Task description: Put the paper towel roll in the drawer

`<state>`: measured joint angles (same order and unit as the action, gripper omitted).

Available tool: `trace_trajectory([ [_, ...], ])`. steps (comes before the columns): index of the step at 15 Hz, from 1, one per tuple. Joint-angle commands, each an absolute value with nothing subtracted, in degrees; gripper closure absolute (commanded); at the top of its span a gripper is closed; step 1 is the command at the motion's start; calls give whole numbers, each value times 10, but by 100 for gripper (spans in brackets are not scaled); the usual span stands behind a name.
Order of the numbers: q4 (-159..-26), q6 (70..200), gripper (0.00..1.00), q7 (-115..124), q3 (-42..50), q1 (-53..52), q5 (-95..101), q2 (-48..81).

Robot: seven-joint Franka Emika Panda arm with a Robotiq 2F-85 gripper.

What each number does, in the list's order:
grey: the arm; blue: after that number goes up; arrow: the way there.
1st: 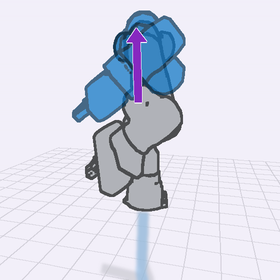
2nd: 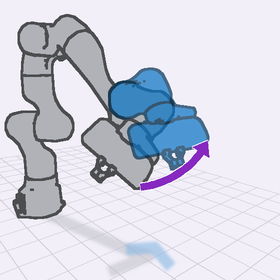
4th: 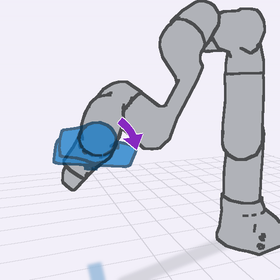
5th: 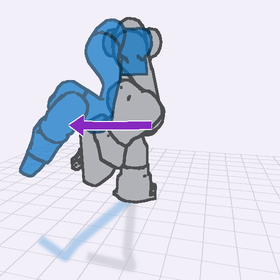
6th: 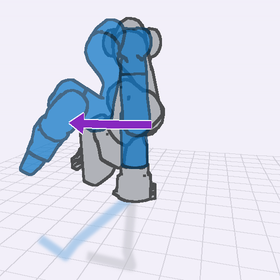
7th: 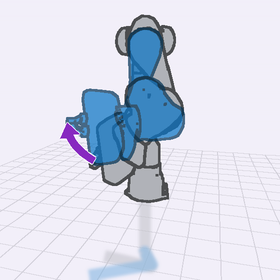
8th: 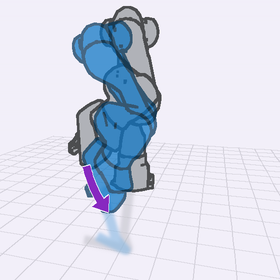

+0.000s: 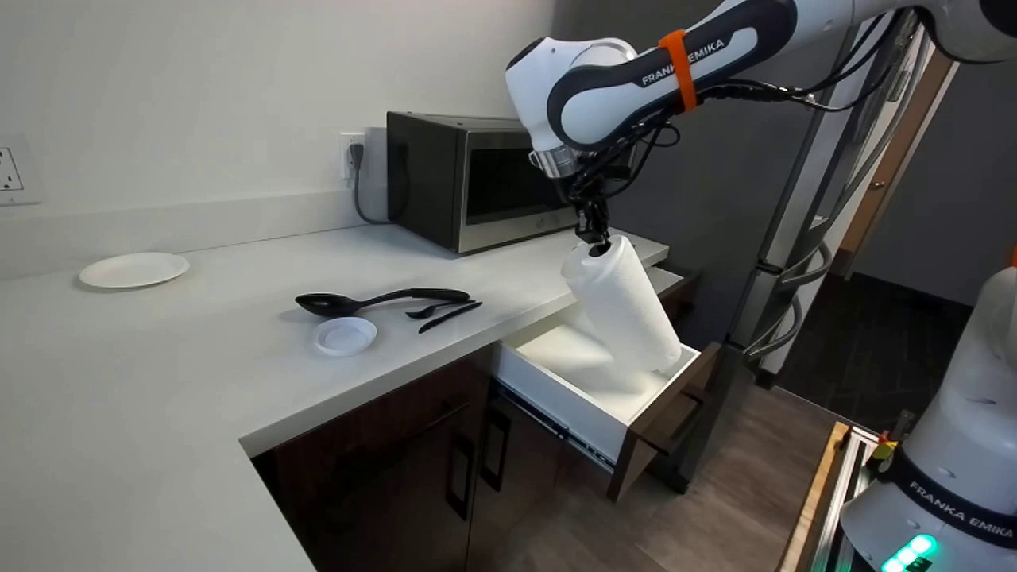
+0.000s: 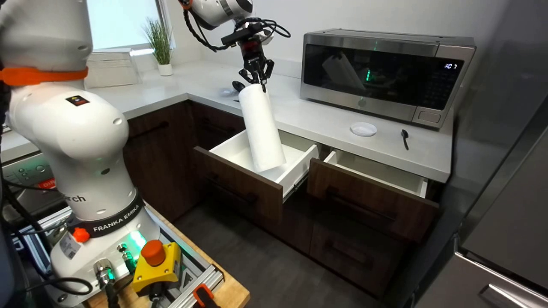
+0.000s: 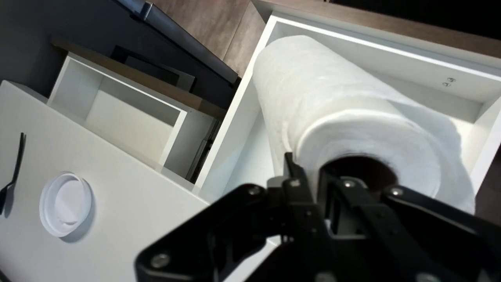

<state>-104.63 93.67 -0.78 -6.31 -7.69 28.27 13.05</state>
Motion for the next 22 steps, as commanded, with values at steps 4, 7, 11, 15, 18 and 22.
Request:
trace_trajectory([
  [4, -1041, 978, 88, -13, -60, -82, 287, 147],
  [7, -1038, 986, 97, -18, -61, -85, 287, 152],
  [11, -1071, 1007, 97, -11, -55, -77, 278, 161],
  [15, -1087, 964, 97, 17, -44, -80, 278, 183],
  [18, -1082, 945, 97, 31, -40, -84, 286, 199],
  [22, -1081, 906, 48, 38, -41, -87, 287, 193],
])
